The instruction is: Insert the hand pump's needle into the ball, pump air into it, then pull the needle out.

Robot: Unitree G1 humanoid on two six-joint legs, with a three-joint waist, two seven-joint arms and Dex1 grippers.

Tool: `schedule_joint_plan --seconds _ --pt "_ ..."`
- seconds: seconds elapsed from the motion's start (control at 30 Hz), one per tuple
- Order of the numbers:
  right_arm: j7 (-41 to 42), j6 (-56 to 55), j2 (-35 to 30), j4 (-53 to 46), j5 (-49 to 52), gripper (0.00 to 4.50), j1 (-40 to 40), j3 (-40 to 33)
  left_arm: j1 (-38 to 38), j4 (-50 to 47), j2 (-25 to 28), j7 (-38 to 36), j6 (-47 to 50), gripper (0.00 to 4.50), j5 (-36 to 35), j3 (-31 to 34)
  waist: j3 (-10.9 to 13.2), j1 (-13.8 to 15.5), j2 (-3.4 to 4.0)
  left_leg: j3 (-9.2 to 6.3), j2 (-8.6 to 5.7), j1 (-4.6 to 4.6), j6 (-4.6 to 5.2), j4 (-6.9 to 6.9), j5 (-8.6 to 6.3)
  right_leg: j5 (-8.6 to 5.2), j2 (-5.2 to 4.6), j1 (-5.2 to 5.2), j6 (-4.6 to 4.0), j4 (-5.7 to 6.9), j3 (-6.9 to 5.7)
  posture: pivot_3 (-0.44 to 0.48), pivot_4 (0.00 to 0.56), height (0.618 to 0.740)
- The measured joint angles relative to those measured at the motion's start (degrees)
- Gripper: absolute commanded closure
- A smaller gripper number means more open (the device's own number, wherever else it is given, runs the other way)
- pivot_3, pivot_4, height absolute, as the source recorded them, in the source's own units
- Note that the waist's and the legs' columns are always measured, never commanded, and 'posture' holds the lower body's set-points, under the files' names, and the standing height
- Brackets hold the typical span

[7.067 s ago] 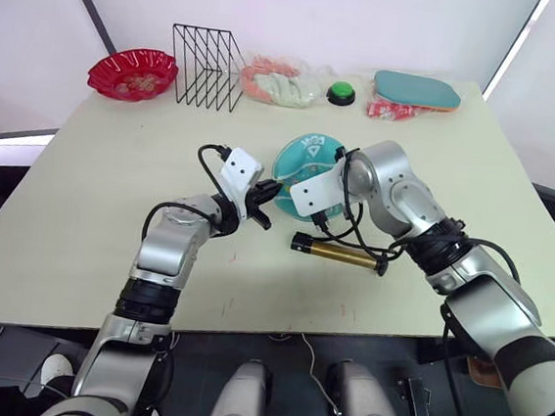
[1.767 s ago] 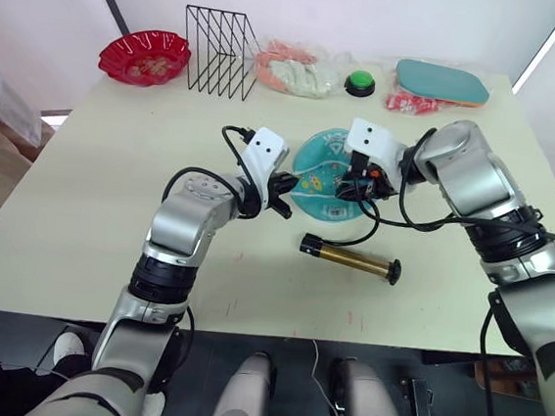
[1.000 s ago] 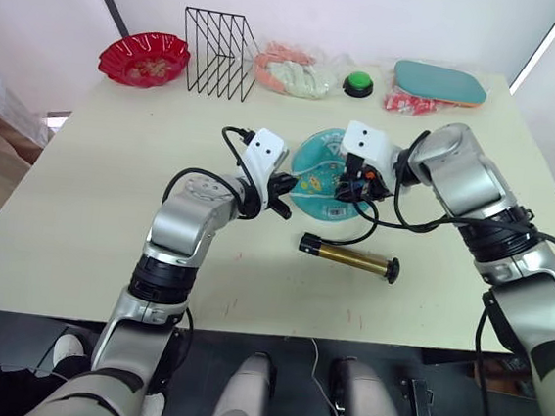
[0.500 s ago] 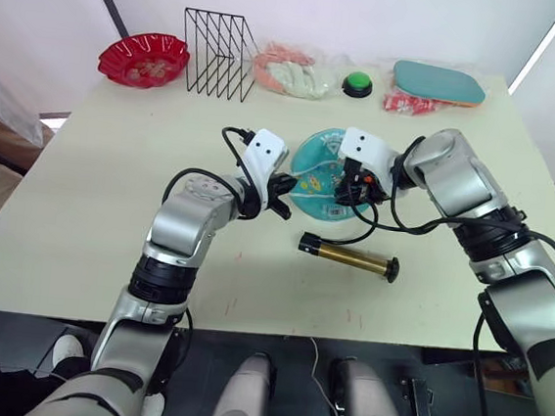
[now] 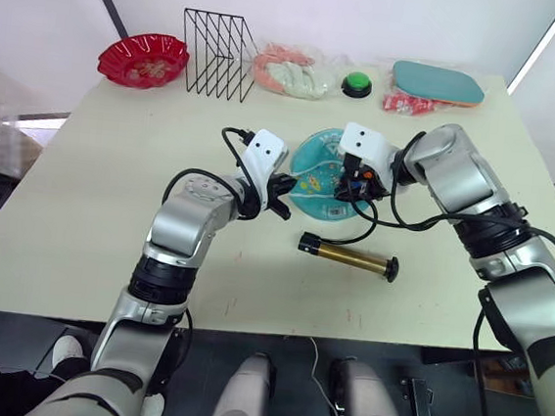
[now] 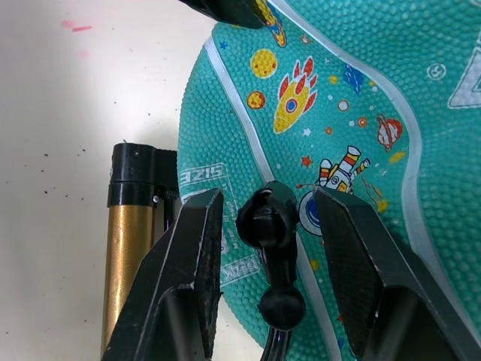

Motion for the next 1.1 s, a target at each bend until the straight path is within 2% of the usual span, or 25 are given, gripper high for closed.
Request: schedule_joint_plan --seconds 0.03,0.07,0.1,0.13,0.37,0.7,1.1 --pt "-0.13 -0.04 0.0 0.13 -0.05 3.29 0.0 0.02 0.01 0.01 0.01 -0.01 -0.02 4.5 0.0 0.0 0.0 0.0 0.0 0.0 0.0 0.0 0.0 0.0 0.0 0.0 0.0 0.0 0.0 0.0 0.0 0.0 0.15 0.74" --pt "-0.2 -0.07 0.01 0.21 -0.09 3.79 0.0 0.04 0.01 0.07 0.02 -0.02 -0.05 4.5 0.01 0.0 0.0 0.0 0.0 0.0 0.0 0.0 0.0 0.01 0.0 0.0 0.0 0.0 0.0 0.0 0.0 0.0 0.15 0.74" --pt "-0.26 -0.13 0.0 0.21 -0.15 4.08 0.0 0.04 0.01 0.23 0.1 -0.03 -0.13 4.5 0.01 0.0 0.0 0.0 0.0 0.01 0.0 0.0 0.0 0.01 0.0 0.0 0.0 0.0 0.0 0.01 0.01 0.0 0.15 0.74" --pt "-0.26 -0.14 0.01 0.21 -0.16 4.16 0.0 0.04 0.01 0.3 0.13 -0.05 -0.19 4.5 0.01 0.0 0.0 0.0 0.0 0.0 0.0 0.0 0.0 0.02 0.0 0.0 0.0 0.0 0.0 0.01 0.0 0.0 0.15 0.74" --pt "-0.27 -0.1 -0.01 -0.13 -0.43 4.16 0.0 0.21 0.12 0.51 0.19 -0.1 -0.53 4.5 0.01 -0.02 0.0 0.0 0.0 0.02 0.0 -0.01 0.01 0.14 -0.01 0.0 0.01 0.01 0.0 0.05 0.02 0.0 0.15 0.74" --pt "-2.16 -2.42 1.51 -3.33 -6.86 4.16 -0.47 5.75 0.11 1.27 0.52 -0.08 -1.27 4.5 0.11 -0.29 -0.02 -0.16 -0.01 0.05 0.01 0.04 0.04 0.28 -0.02 0.01 0.04 0.02 0.01 0.17 0.06 0.0 0.15 0.74" --pt "-3.12 -8.69 5.15 2.89 -13.44 4.16 -1.94 9.21 0.13 2.74 0.78 0.78 -1.54 4.5 0.18 -0.24 -0.05 -1.01 -0.06 0.14 0.02 0.63 0.25 0.53 -0.14 -0.12 0.06 0.33 0.26 0.8 0.17 0.0 0.15 0.74"
